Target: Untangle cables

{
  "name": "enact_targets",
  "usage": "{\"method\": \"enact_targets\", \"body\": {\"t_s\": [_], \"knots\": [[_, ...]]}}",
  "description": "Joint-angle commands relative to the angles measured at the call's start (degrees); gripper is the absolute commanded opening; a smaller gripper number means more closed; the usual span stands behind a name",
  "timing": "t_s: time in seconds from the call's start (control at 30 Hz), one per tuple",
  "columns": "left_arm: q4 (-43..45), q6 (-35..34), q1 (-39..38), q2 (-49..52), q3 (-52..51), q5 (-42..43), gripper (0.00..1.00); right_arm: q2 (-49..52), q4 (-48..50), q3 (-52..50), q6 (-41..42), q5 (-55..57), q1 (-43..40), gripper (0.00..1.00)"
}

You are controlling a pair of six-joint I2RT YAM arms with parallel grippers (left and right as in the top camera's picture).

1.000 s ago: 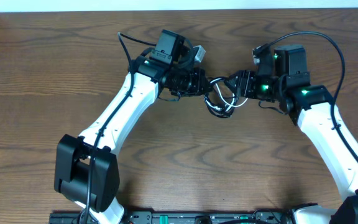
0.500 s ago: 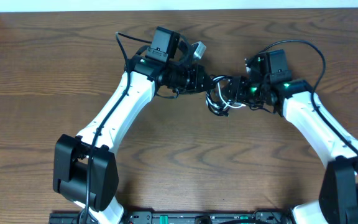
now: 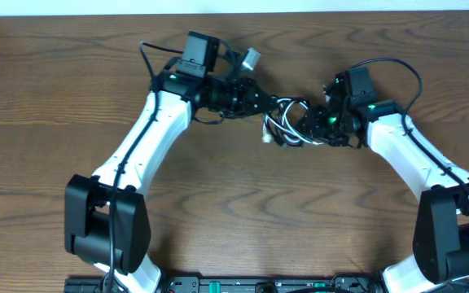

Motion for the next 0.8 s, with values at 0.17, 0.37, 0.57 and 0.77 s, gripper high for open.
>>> {"method": "enact_targets", "body": {"t_s": [0.17,0.37,0.57,0.77], "knots": [[-1.7,2.1,6.49,-11.28,1.55,0.35,0.07,1.44,-3.39,-0.85,-4.37,9.31,-6.47,0.48],[-10.84,4.85,6.25,-11.74,1.53,-14.03,0.07,1.44,-5.64,-0.83,-9.09,7.72,-8.17,0.46],[-16.48,5.73,1.27,-11.67,0.61,-27.28,0.08,0.83,-7.63,-0.42,-15.21,4.5,-8.57,0.46],[-16.52,5.84,-1.9,-11.63,-1.33,-34.01,0.08,-1.84,-9.94,-0.37,-19.32,0.33,-8.48,0.46]]}}
